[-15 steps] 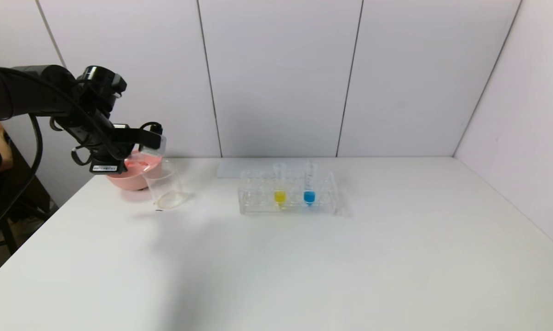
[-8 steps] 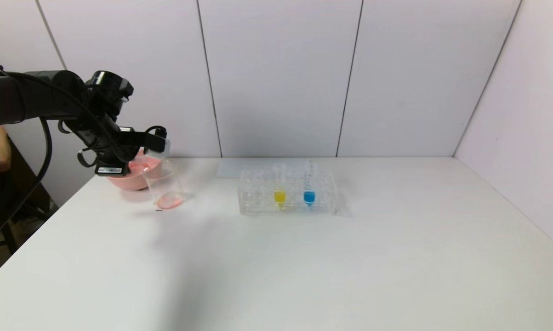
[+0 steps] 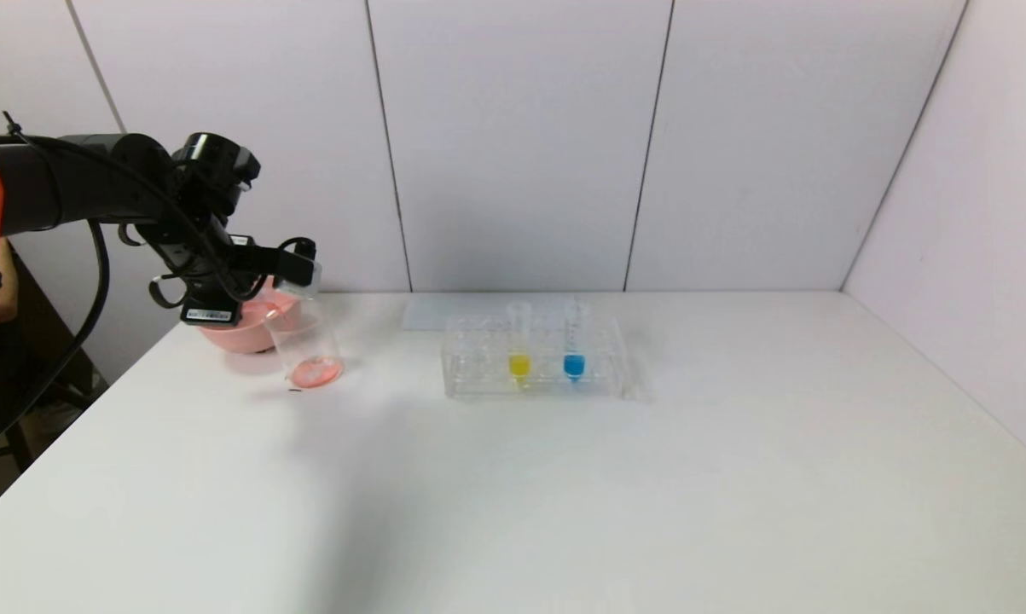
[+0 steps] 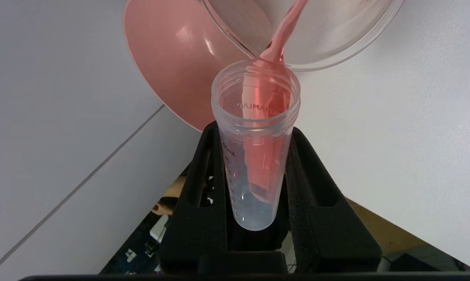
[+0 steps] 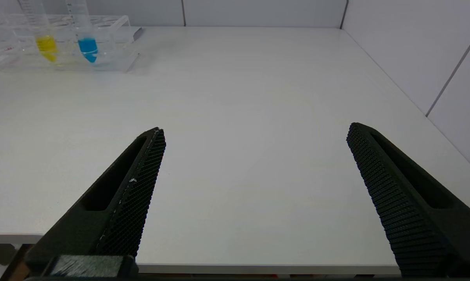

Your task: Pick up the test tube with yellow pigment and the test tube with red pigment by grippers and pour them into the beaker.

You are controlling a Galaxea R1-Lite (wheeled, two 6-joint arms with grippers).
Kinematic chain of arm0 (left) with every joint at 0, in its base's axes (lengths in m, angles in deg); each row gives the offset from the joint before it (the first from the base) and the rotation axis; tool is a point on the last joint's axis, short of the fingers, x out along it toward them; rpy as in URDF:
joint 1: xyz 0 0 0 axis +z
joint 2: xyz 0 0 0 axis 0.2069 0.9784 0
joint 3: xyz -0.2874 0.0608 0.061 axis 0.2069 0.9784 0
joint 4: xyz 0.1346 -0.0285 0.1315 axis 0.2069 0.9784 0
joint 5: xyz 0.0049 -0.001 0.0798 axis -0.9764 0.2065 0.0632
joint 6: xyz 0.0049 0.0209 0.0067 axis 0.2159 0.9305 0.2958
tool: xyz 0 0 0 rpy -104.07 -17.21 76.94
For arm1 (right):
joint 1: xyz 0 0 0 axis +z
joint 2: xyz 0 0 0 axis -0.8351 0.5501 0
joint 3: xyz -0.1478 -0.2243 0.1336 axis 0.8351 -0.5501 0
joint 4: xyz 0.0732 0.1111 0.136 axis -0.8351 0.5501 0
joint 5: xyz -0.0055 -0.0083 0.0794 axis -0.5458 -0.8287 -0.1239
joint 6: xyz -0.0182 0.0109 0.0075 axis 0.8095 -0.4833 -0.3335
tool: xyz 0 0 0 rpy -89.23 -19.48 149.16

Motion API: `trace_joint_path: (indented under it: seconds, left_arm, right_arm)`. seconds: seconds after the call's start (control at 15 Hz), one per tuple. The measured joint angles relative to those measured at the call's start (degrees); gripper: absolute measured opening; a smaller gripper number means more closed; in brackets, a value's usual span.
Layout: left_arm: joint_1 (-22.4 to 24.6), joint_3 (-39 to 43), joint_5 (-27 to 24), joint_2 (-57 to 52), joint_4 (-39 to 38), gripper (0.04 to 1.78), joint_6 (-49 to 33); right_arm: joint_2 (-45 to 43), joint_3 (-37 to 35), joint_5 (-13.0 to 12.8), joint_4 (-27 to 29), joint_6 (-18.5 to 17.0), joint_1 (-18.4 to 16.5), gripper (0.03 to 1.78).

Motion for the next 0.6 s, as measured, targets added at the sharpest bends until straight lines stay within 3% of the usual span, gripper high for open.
trace_joint_path:
  seconds: [0.6]
  left_arm:
    - [-1.49,-0.10,4.96,-0.09,-1.33,0.47,2.08]
  right_arm:
    - [0.00,0.00,-0.02,0.00,0.00,0.00,1.70]
